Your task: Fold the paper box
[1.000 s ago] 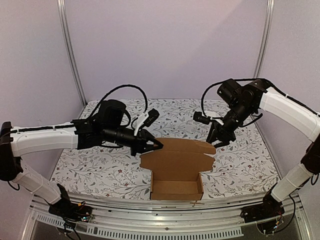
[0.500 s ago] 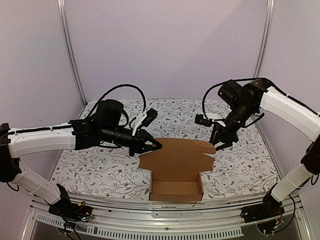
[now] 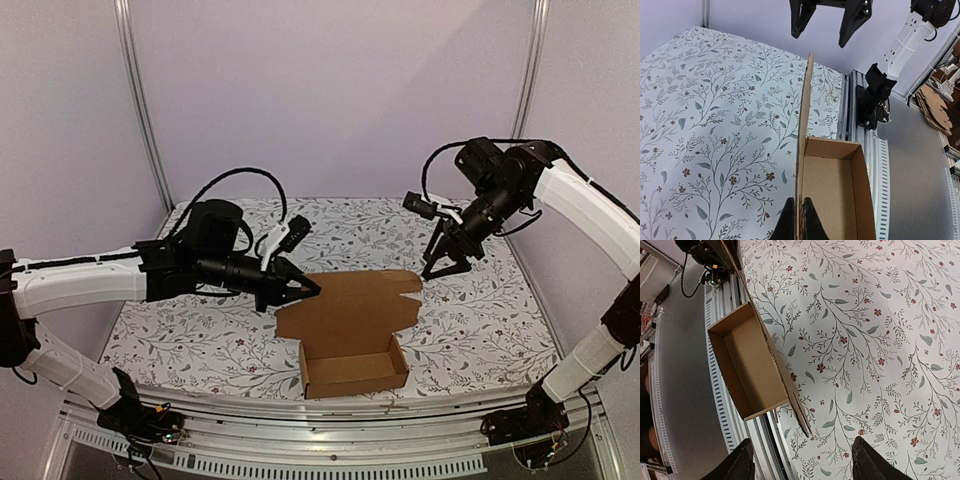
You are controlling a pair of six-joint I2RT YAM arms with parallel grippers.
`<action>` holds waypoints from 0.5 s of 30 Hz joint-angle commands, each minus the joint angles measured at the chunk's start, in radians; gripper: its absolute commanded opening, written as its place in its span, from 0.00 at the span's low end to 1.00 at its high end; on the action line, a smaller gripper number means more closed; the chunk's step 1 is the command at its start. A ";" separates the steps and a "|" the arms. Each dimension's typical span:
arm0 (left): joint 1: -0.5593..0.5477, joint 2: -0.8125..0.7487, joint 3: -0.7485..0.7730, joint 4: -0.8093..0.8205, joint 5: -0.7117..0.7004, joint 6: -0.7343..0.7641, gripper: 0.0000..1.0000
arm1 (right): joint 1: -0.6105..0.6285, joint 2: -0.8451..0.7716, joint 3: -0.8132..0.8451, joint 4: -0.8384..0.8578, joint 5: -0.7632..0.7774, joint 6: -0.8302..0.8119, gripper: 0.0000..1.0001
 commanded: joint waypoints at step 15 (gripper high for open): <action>0.002 -0.039 -0.036 0.047 -0.017 -0.021 0.00 | 0.087 0.098 0.014 0.072 0.050 0.040 0.44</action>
